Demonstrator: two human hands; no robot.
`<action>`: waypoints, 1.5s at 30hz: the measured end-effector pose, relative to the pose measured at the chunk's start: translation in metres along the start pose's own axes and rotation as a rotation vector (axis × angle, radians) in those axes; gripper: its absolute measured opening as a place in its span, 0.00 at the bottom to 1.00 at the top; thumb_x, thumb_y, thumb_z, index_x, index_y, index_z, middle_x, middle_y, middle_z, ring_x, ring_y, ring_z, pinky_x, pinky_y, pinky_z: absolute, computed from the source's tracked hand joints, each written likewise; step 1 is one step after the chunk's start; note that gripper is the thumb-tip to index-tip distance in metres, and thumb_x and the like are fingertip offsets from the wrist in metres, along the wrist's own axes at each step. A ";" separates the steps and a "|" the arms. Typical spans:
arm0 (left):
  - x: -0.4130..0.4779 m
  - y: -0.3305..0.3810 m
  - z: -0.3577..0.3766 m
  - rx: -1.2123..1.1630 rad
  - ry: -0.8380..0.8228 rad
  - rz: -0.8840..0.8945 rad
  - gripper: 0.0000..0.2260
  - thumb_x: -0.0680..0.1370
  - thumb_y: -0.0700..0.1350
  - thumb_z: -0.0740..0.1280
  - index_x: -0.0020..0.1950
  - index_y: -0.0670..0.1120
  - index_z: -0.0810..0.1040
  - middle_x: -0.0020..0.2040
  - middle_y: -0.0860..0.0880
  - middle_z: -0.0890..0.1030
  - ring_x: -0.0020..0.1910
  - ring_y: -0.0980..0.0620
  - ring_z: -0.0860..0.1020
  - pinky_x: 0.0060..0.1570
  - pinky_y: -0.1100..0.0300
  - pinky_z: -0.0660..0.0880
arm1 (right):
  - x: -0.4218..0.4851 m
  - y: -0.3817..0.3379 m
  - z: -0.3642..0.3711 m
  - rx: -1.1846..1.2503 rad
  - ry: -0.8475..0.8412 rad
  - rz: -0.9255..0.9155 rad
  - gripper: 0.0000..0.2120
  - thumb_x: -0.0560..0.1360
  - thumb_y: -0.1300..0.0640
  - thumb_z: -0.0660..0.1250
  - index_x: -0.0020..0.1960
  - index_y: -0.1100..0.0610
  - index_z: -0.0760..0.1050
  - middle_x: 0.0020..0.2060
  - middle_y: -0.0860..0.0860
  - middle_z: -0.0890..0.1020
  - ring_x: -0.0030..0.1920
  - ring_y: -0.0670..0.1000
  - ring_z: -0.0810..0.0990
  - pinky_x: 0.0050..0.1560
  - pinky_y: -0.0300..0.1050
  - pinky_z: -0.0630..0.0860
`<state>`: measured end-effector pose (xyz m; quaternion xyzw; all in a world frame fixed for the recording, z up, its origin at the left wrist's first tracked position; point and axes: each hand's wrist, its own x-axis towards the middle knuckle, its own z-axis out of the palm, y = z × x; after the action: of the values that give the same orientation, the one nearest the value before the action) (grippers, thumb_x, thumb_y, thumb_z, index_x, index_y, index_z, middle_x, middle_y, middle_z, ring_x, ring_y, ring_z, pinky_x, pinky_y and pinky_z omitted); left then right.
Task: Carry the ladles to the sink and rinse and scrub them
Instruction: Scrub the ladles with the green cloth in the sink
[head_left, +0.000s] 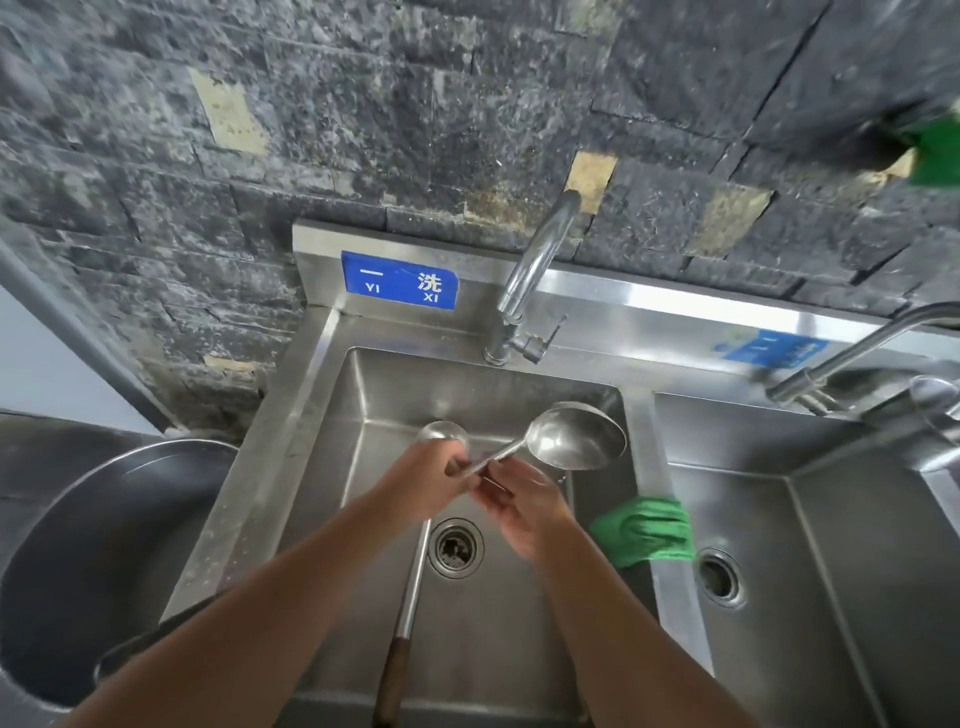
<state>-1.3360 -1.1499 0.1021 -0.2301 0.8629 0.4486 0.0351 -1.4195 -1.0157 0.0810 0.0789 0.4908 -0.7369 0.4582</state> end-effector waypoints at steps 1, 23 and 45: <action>0.005 0.005 0.005 -0.002 -0.001 0.005 0.05 0.77 0.43 0.70 0.47 0.41 0.78 0.36 0.46 0.78 0.23 0.59 0.71 0.22 0.71 0.65 | 0.001 -0.003 -0.004 -0.018 0.013 -0.021 0.11 0.78 0.70 0.60 0.59 0.72 0.73 0.59 0.73 0.76 0.51 0.63 0.80 0.59 0.54 0.78; 0.056 0.041 0.123 -0.072 -0.033 -0.177 0.14 0.81 0.45 0.64 0.42 0.35 0.78 0.28 0.46 0.77 0.21 0.51 0.71 0.29 0.59 0.67 | 0.011 -0.083 -0.161 -0.804 0.571 -0.191 0.07 0.75 0.62 0.67 0.44 0.59 0.84 0.38 0.58 0.83 0.40 0.56 0.81 0.47 0.49 0.79; 0.025 0.018 0.139 -0.345 -0.072 -0.355 0.09 0.79 0.37 0.63 0.40 0.35 0.75 0.25 0.44 0.75 0.17 0.49 0.68 0.17 0.64 0.65 | -0.007 -0.088 -0.248 -0.999 0.852 -0.344 0.05 0.74 0.59 0.69 0.44 0.57 0.72 0.37 0.54 0.79 0.41 0.60 0.79 0.40 0.46 0.69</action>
<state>-1.3863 -1.0405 0.0265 -0.3645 0.7177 0.5841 0.1042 -1.5643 -0.8055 0.0170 0.0620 0.9156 -0.3888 0.0823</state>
